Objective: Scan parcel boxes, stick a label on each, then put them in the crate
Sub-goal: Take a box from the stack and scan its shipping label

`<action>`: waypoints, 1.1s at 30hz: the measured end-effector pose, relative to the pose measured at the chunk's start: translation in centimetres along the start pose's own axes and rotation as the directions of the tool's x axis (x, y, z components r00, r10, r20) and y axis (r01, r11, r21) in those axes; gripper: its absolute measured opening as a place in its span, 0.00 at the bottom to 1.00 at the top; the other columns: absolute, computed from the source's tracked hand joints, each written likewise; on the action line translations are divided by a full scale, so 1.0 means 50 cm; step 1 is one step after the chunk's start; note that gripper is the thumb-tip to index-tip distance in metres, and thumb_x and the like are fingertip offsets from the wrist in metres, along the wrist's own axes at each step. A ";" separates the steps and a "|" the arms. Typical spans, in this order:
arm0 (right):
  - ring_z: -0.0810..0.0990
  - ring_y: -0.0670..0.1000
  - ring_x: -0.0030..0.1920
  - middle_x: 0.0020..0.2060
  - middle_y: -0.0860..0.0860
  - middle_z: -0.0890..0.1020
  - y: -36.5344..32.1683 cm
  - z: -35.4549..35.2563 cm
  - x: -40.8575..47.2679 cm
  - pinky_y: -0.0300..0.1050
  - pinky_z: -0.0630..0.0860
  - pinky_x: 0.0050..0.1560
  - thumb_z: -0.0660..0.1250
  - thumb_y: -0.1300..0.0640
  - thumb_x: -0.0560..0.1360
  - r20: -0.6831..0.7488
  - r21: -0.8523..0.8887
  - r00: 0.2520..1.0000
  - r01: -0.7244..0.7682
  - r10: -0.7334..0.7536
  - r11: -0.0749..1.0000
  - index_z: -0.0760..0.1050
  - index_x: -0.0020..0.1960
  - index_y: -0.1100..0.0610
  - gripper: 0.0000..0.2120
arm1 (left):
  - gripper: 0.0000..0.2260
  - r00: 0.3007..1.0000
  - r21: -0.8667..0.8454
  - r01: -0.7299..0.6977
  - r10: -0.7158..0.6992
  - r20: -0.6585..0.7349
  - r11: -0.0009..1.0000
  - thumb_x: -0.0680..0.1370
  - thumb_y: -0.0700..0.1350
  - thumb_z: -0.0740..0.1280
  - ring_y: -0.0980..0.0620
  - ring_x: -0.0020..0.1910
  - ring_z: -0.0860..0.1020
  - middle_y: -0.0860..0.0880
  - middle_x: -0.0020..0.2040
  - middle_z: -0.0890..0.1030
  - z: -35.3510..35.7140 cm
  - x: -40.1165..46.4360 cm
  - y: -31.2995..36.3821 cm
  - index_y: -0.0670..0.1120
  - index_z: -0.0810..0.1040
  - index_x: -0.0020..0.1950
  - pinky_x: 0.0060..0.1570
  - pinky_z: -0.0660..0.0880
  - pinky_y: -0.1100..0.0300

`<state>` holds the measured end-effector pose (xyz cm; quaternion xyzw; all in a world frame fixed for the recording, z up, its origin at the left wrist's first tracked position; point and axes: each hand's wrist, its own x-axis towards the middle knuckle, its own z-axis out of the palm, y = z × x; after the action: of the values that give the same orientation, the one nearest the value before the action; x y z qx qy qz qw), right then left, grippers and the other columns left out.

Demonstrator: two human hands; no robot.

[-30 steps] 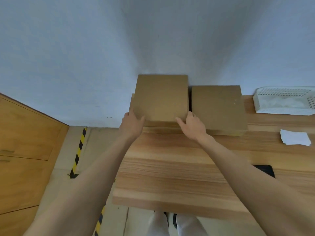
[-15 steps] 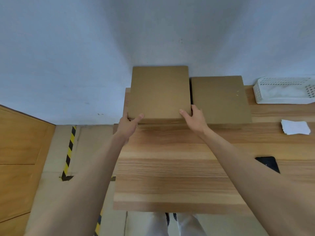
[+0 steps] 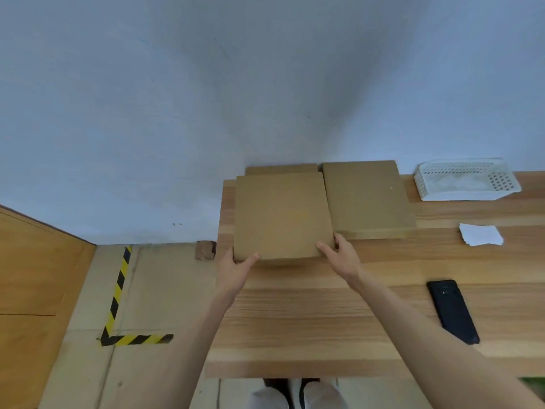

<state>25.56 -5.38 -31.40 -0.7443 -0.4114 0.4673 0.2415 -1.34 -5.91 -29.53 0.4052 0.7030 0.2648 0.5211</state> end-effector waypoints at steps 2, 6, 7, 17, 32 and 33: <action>0.77 0.53 0.64 0.64 0.51 0.80 0.009 -0.006 -0.034 0.47 0.73 0.64 0.67 0.49 0.81 -0.028 0.028 1.000 0.003 -0.002 1.000 0.72 0.71 0.58 0.23 | 0.25 0.999 0.022 -0.027 0.027 0.024 0.999 0.76 0.53 0.74 0.60 0.58 0.79 0.59 0.59 0.82 -0.002 -0.018 -0.003 0.53 0.74 0.71 0.64 0.75 0.55; 0.79 0.52 0.63 0.62 0.50 0.81 0.014 -0.045 -0.089 0.52 0.75 0.67 0.67 0.48 0.81 -0.061 0.121 0.998 0.029 -0.022 0.992 0.73 0.70 0.57 0.22 | 0.28 0.994 0.059 -0.102 0.099 0.043 0.993 0.74 0.58 0.75 0.54 0.64 0.79 0.57 0.63 0.81 0.009 -0.050 0.028 0.54 0.74 0.72 0.66 0.75 0.51; 0.79 0.52 0.63 0.62 0.50 0.81 0.019 -0.059 -0.095 0.52 0.74 0.67 0.67 0.47 0.81 -0.080 0.118 0.996 0.046 -0.036 0.992 0.74 0.70 0.57 0.22 | 0.30 0.991 0.088 -0.127 0.123 0.048 0.988 0.74 0.60 0.74 0.52 0.65 0.78 0.55 0.65 0.80 0.016 -0.057 0.039 0.54 0.73 0.74 0.66 0.74 0.53; 0.70 0.53 0.71 0.73 0.52 0.71 0.048 -0.235 -0.160 0.51 0.68 0.72 0.66 0.44 0.80 -0.207 0.156 0.977 0.086 -0.053 0.984 0.63 0.79 0.60 0.33 | 0.43 0.969 0.061 -0.208 0.197 0.148 0.976 0.69 0.71 0.72 0.52 0.70 0.73 0.55 0.74 0.72 0.133 -0.134 0.100 0.54 0.65 0.80 0.70 0.69 0.53; 0.79 0.39 0.59 0.58 0.41 0.83 0.150 -0.495 -0.173 0.35 0.75 0.56 0.77 0.44 0.71 -0.039 0.325 0.972 0.231 -0.231 0.917 0.74 0.70 0.48 0.30 | 0.33 0.957 -0.076 -0.284 0.287 0.036 0.956 0.72 0.61 0.76 0.56 0.66 0.77 0.58 0.65 0.81 0.360 -0.246 0.176 0.52 0.74 0.74 0.69 0.73 0.51; 0.79 0.39 0.58 0.57 0.42 0.83 0.155 -0.505 -0.172 0.31 0.76 0.50 0.78 0.47 0.72 -0.035 0.314 0.969 0.241 -0.243 0.918 0.75 0.69 0.49 0.28 | 0.32 0.957 -0.095 -0.287 0.290 0.021 0.953 0.72 0.61 0.76 0.56 0.65 0.78 0.58 0.64 0.81 0.369 -0.253 0.179 0.52 0.75 0.73 0.69 0.74 0.51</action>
<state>49.21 -16.17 -21.63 -0.6383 -0.4208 0.4955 0.4123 20.40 -12.77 -21.70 0.4839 0.6143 0.3626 0.5070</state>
